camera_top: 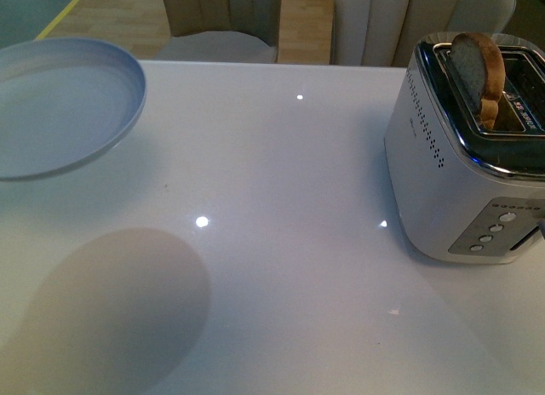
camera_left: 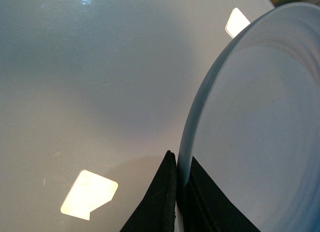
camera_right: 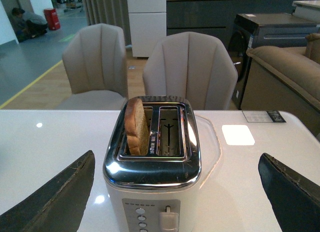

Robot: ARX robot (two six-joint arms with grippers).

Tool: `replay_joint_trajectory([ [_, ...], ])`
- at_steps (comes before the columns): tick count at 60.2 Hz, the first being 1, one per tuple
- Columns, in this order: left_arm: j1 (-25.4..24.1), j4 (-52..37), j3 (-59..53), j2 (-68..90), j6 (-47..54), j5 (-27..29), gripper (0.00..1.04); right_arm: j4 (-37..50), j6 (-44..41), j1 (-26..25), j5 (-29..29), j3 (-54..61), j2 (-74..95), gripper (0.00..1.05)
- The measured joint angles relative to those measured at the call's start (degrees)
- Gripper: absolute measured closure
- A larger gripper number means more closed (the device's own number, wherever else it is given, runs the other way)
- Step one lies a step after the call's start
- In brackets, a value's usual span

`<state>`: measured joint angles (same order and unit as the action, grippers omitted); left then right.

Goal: Left arm holds plate, right arm toasts bread

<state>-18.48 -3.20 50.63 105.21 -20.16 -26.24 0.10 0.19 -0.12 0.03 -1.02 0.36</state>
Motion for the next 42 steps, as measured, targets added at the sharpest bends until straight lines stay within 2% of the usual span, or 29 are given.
replay_joint_trajectory([
  [18, -6.1, -6.5, -0.7, 12.3, 6.9, -1.7, 1.02, 0.0, 0.0, 0.0, 0.0, 0.0, 0.0, 0.09],
  [42, -7.4, -10.8, 0.5, 21.6, 9.6, -2.7, 1.02, 0.0, 0.0, 0.0, 0.0, 0.0, 0.0, 0.09],
])
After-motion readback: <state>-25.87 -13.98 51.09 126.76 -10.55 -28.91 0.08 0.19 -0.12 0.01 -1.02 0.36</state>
